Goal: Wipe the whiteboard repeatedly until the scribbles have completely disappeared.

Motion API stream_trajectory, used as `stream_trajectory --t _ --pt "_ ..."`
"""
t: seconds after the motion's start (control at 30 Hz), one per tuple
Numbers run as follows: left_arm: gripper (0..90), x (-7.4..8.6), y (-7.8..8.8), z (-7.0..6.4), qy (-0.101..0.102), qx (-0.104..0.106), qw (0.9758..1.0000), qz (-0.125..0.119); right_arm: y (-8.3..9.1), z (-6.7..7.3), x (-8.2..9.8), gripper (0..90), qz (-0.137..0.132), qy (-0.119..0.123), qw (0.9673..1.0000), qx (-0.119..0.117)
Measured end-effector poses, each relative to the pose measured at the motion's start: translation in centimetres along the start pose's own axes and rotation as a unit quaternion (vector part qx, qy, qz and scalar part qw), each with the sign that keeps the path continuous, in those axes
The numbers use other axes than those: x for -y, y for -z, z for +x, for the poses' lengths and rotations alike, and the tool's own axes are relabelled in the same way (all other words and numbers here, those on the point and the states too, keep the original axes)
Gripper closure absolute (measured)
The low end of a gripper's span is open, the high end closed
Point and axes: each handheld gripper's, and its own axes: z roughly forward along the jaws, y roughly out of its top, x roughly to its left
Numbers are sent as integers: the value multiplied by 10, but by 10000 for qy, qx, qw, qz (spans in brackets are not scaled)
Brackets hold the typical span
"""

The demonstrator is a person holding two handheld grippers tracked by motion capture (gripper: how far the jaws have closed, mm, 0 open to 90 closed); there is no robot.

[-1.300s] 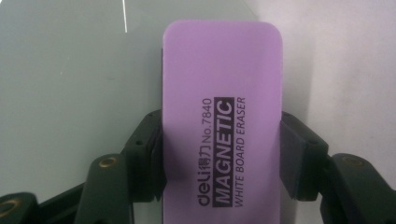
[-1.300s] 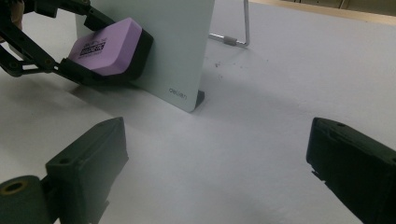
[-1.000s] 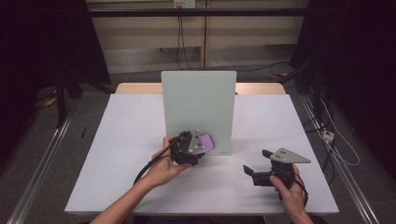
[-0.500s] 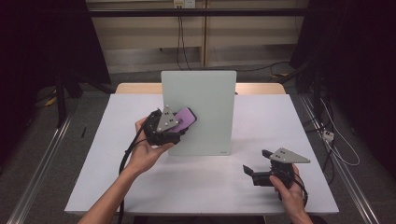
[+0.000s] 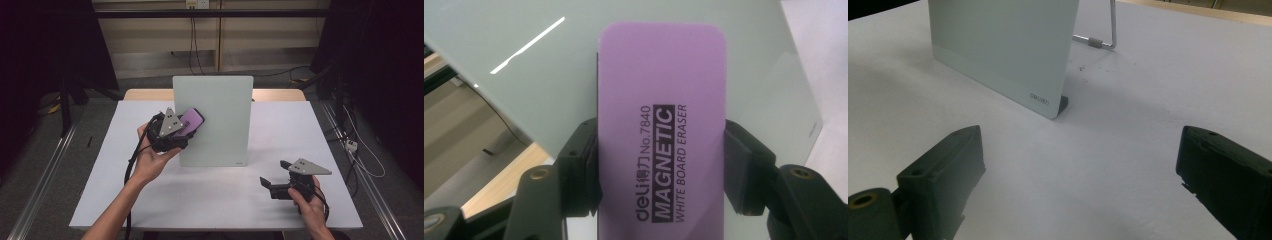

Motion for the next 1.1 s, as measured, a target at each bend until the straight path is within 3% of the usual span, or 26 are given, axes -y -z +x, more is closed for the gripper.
stream_trajectory --t 0.17,0.33,0.43,0.57,0.83,0.9,1.1 --pt "411 -15 -10 -8 -126 39 9999 -62 -2 0 -1 49 -6 16 10000 -11" --pt "411 -13 -27 -32 -548 352 9976 252 -1 0 0 49 -19 8 10000 -18" --pt "411 -4 -39 -50 -693 642 9947 414 0 -1 0 49 -21 0 10000 -10" --pt "411 3 -52 -72 -993 901 9885 700 -1 0 -1 49 -7 5 10000 -16" --pt "411 18 -59 -83 -1000 1225 9830 935 -1 -2 0 49 -11 -45 10000 -8" --pt "411 19 -57 -80 -960 1219 9836 919 -2 -1 0 49 -10 -83 10000 -8" --pt "412 16 -45 -62 -608 1092 9902 628 -2 -2 0 49 -3 -97 10000 14"
